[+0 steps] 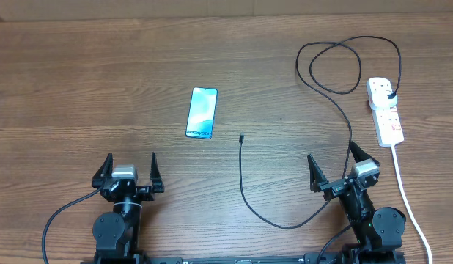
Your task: Plug charger to phone and switch on socket
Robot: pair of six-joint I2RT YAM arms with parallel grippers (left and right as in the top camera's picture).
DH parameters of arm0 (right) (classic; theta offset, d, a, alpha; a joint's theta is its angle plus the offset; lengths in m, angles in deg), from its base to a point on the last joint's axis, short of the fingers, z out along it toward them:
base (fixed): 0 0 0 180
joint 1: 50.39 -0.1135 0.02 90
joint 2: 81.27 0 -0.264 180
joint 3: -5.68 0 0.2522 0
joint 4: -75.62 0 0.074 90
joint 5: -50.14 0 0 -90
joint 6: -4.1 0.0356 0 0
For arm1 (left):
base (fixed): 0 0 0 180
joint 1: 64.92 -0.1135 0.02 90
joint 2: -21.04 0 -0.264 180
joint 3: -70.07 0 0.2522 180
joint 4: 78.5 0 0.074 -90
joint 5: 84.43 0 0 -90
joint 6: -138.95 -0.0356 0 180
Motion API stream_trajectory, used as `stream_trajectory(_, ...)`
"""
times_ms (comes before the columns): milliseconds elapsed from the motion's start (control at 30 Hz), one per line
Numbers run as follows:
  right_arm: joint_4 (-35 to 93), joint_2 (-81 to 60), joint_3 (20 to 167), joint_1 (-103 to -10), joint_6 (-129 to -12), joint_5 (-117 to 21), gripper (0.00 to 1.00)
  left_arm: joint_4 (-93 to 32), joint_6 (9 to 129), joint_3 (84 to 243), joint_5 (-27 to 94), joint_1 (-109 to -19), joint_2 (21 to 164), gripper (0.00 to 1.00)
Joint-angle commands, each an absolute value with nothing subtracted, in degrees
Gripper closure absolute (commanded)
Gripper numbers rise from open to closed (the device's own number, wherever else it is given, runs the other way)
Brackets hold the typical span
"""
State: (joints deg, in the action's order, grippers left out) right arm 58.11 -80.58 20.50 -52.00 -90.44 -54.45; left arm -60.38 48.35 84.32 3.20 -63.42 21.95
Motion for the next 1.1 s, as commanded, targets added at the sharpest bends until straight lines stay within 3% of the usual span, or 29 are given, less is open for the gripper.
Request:
stream_trajectory(0,58.3,-81.1,19.9,-52.4,-90.7,-53.9,0.0,-60.5,50.4,84.1,9.1,-63.0,22.1,0.0)
stream_trajectory(200,58.3,-81.1,19.9,-52.4,-90.7,-53.9,0.0,-60.7,55.1,84.1,11.8,-63.0,22.1,0.01)
stream_trajectory(400,58.3,-81.1,19.9,-52.4,-90.7,-53.9,0.0,-63.7,56.5,85.0,26.7,-63.0,22.1,0.0)
stream_trajectory(500,58.3,-81.1,19.9,-52.4,-90.7,-53.9,0.0,-60.7,55.7,90.3,26.0,-63.0,24.0,0.0)
stream_trajectory(900,58.3,-81.1,19.9,-52.4,-90.7,-53.9,0.0,-47.7,51.1,120.1,26.0,-62.8,58.6,0.0)
stream_trajectory(1067,58.3,-81.1,19.9,-52.4,-90.7,-53.9,0.0,-38.1,47.6,135.6,21.3,-57.9,75.1,0.0)
